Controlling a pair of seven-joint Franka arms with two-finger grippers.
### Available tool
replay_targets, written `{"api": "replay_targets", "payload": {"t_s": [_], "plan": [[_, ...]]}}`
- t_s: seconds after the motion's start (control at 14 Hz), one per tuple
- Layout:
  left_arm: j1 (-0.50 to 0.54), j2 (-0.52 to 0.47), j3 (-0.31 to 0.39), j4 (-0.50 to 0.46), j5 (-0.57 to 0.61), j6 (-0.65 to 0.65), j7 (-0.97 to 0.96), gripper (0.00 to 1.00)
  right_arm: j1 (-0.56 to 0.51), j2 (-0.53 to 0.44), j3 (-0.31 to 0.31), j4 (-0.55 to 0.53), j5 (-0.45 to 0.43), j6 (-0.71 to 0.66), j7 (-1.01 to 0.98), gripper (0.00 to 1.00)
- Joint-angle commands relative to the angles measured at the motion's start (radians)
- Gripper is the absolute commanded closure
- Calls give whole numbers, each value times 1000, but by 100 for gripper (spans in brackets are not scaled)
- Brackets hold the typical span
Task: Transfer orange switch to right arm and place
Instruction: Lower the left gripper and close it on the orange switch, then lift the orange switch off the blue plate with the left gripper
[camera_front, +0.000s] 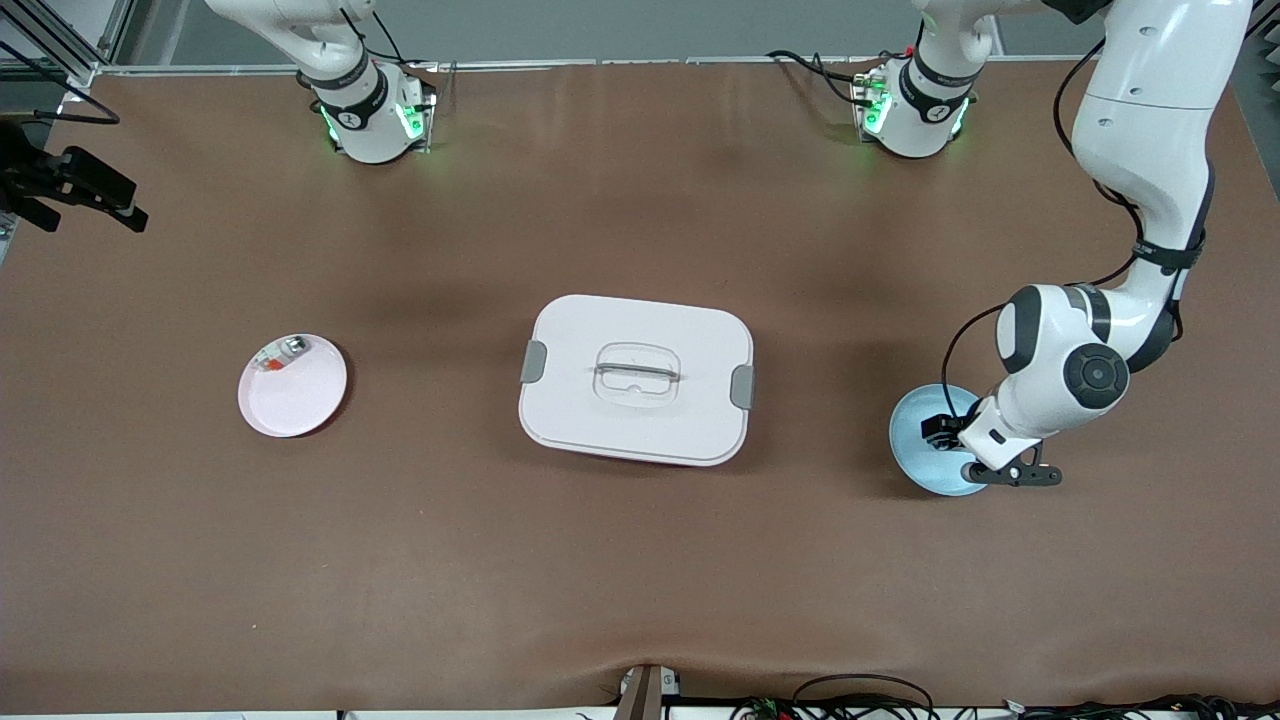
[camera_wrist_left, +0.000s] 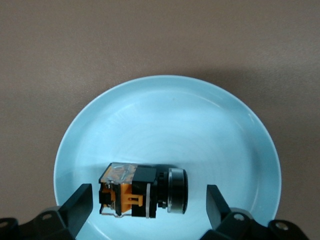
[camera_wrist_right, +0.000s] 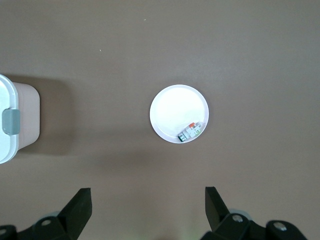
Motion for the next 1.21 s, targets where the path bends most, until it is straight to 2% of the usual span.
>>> {"api": "replay_targets", "payload": {"t_s": [0.0,0.07,0.14,0.21,0.36,0.43,0.79,1.14], "plan": [[4,14,1,2,41,13,10,7,-15,15,14,29,-15,-8,8,0],[6,16,1,2,55,13,10,13,-17,15,14,36,-15,-10,8,0],[6,17,1,2,60,13,10,24,-17,15,14,36,-15,-11,8,0],[6,20,1,3,59,13,10,42,-17,15,14,36,-15,-13,6,0],[1,17,-2,6,52,3,-11,91,-17,15,14,36,-15,-13,8,0],[0,11,-2,8,46,1,-8,100,-17,15,14,36,-15,-13,8,0],[-2,-87,-5,13,42,-19,-39,100,-8,17,16,37,-15,-10,9,0],[-2,-191,-77,120,-82,-261,-132,100,2,29,23,42,1,-7,12,0]]}}
